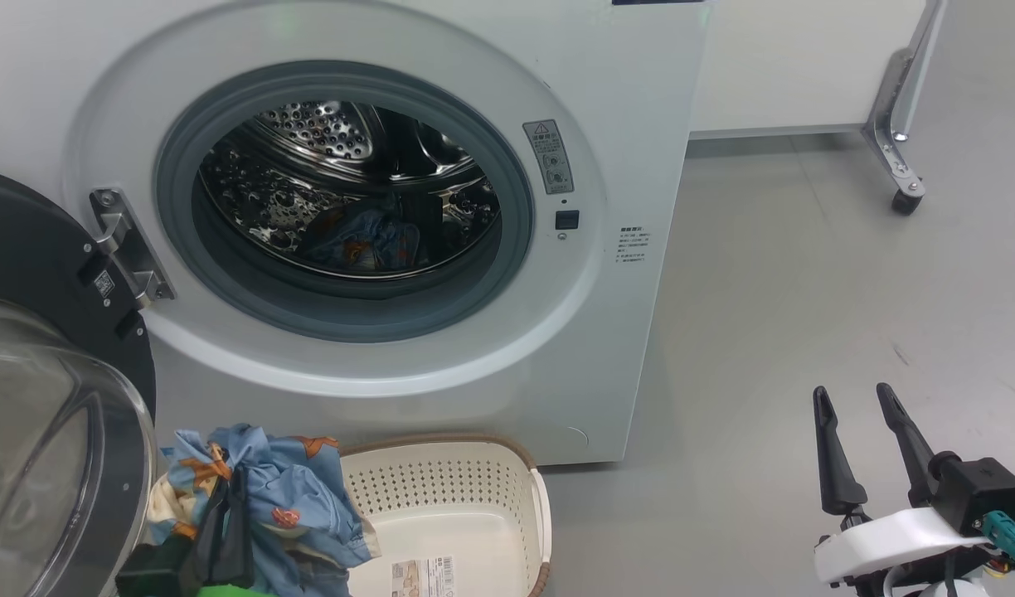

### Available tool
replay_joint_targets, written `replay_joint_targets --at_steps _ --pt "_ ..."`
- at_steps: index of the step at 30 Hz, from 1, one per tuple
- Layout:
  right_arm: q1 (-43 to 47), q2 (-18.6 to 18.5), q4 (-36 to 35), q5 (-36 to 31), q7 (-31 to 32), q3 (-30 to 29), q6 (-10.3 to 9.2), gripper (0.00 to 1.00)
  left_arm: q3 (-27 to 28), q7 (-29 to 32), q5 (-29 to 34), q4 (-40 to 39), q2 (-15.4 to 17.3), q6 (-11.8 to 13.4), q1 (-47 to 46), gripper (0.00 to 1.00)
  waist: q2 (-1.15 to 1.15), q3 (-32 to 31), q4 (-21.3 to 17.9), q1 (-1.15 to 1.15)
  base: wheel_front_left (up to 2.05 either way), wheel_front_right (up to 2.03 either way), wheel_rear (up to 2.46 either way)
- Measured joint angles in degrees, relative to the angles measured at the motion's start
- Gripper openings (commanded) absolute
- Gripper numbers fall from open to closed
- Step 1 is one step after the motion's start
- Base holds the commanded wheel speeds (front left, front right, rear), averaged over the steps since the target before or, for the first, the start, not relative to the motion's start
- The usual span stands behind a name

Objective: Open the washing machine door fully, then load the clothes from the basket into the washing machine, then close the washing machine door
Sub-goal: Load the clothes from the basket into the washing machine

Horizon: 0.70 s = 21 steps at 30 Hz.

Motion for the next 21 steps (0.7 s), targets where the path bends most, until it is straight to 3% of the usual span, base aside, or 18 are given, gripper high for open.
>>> replay_joint_targets --at_steps 21 --pt "1.5 0.0 -1.8 0.0 0.0 2.2 0.31 1.00 -2.0 0.0 -2.5 -7.2 0.2 2.5 5.0 0.00 0.00 1.0 -1.8 0.00 0.00 0.00 0.00"
